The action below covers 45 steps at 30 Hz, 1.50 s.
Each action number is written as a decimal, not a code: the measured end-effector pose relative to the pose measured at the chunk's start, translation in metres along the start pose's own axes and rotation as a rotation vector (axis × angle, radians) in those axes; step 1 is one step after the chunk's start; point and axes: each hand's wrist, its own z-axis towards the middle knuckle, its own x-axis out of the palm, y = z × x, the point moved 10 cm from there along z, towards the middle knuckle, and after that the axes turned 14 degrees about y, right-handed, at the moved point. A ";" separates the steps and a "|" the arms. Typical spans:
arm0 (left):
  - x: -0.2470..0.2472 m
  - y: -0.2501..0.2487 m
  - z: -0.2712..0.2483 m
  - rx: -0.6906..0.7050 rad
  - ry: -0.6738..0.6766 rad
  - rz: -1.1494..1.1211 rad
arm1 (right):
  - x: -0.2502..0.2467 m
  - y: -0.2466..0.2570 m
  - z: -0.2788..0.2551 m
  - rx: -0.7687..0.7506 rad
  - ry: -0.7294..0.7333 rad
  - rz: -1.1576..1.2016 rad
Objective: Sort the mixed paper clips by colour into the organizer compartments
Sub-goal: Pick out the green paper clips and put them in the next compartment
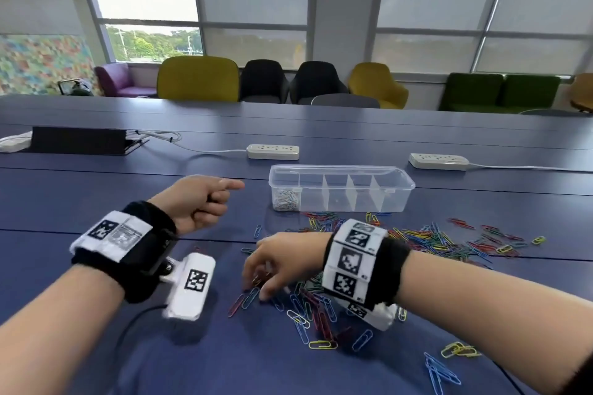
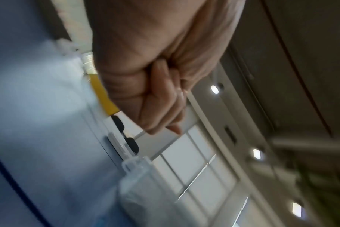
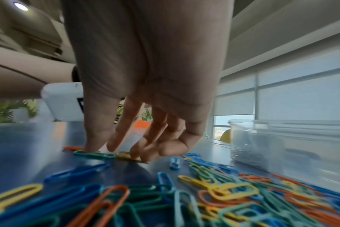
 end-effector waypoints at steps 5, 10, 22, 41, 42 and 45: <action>0.017 0.010 0.000 -0.226 0.001 0.860 | 0.003 0.003 0.011 0.016 0.013 -0.009; 0.038 0.036 0.015 -0.297 0.132 1.375 | -0.001 -0.007 -0.005 0.074 -0.051 -0.043; 0.045 0.035 0.004 -0.348 0.144 0.686 | 0.006 -0.063 -0.080 0.117 -0.077 0.435; 0.088 0.043 0.026 0.007 0.288 -0.707 | 0.006 -0.057 -0.057 0.186 -0.045 0.003; 0.086 0.045 0.029 0.005 0.256 -0.726 | 0.006 -0.058 -0.057 0.193 -0.045 -0.005; 0.086 0.048 0.033 0.023 0.227 -0.820 | 0.010 -0.063 -0.055 0.219 -0.028 -0.010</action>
